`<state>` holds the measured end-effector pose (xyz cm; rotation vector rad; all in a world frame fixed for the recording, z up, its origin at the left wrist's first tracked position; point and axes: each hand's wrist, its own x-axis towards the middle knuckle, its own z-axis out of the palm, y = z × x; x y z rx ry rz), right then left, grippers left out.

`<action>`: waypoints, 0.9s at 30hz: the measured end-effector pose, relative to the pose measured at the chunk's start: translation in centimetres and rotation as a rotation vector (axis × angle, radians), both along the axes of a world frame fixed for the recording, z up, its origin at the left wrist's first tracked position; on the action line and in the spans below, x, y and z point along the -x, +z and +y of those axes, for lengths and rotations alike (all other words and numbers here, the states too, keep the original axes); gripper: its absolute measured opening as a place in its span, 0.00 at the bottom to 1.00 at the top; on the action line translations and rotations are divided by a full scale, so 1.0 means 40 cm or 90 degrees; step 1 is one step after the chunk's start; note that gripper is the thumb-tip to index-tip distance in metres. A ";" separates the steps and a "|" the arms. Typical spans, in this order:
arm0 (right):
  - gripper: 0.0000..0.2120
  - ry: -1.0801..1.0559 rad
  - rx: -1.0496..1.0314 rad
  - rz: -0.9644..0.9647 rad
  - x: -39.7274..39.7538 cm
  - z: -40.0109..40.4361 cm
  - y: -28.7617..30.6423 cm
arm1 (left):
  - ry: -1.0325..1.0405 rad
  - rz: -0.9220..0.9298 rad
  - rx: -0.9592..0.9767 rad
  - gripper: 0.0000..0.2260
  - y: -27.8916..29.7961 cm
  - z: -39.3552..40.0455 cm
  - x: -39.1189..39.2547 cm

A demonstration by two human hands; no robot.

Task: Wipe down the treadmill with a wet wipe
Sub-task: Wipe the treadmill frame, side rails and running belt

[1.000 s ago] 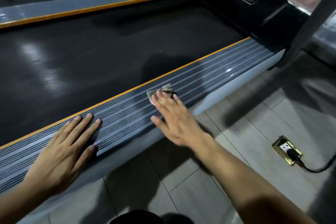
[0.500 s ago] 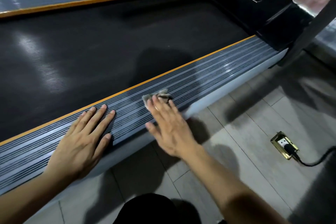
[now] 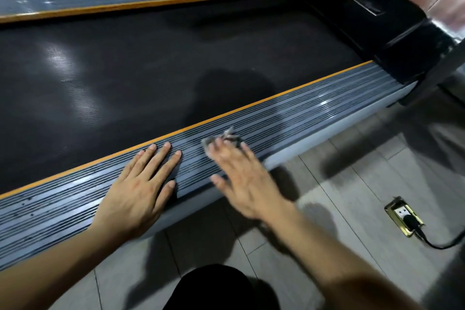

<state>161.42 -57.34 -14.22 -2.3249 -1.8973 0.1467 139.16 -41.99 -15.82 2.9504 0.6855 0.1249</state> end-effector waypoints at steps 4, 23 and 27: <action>0.36 -0.291 0.062 -0.031 -0.271 0.041 0.004 | 0.009 0.006 -0.007 0.27 -0.009 0.000 -0.002; 0.35 -0.074 0.017 0.018 0.079 0.174 -0.032 | 0.024 -0.018 0.050 0.27 0.012 0.000 -0.008; 0.29 0.010 0.030 0.025 0.124 0.159 -0.009 | 0.038 -0.071 0.072 0.24 0.018 -0.001 0.000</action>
